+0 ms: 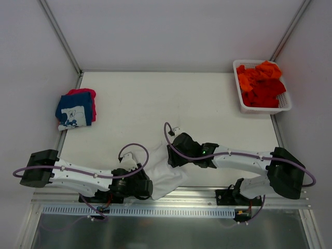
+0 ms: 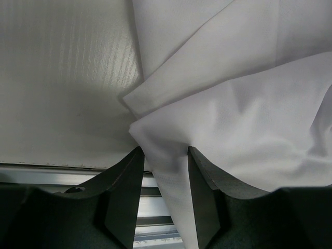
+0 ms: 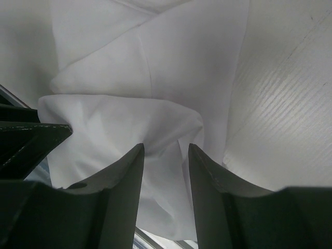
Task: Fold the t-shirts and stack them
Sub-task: Fold the tshirt
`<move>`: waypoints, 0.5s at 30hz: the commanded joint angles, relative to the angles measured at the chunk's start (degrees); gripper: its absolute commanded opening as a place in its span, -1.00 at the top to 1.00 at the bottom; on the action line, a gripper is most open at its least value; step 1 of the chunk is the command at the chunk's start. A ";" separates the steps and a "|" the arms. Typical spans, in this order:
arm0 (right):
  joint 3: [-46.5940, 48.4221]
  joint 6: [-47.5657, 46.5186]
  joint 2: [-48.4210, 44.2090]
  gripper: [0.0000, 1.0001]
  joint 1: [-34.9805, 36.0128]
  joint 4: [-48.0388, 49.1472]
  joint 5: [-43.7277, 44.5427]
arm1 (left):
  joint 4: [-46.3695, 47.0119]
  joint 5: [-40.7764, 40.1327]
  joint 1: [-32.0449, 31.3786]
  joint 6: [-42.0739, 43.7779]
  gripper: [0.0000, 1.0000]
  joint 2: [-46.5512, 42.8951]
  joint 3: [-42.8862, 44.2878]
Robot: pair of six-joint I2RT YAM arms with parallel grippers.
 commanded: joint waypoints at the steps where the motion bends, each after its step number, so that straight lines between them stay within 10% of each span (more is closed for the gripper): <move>1: 2.79 -0.11 -2.26 0.14 0.68 -1.07 -0.29 | -0.56 -0.81 -0.19 0.05 0.21 0.79 0.41; 15: 4.63 -0.46 4.95 0.13 0.94 1.22 -2.05 | -0.03 -0.54 -0.01 -0.03 0.27 2.03 0.15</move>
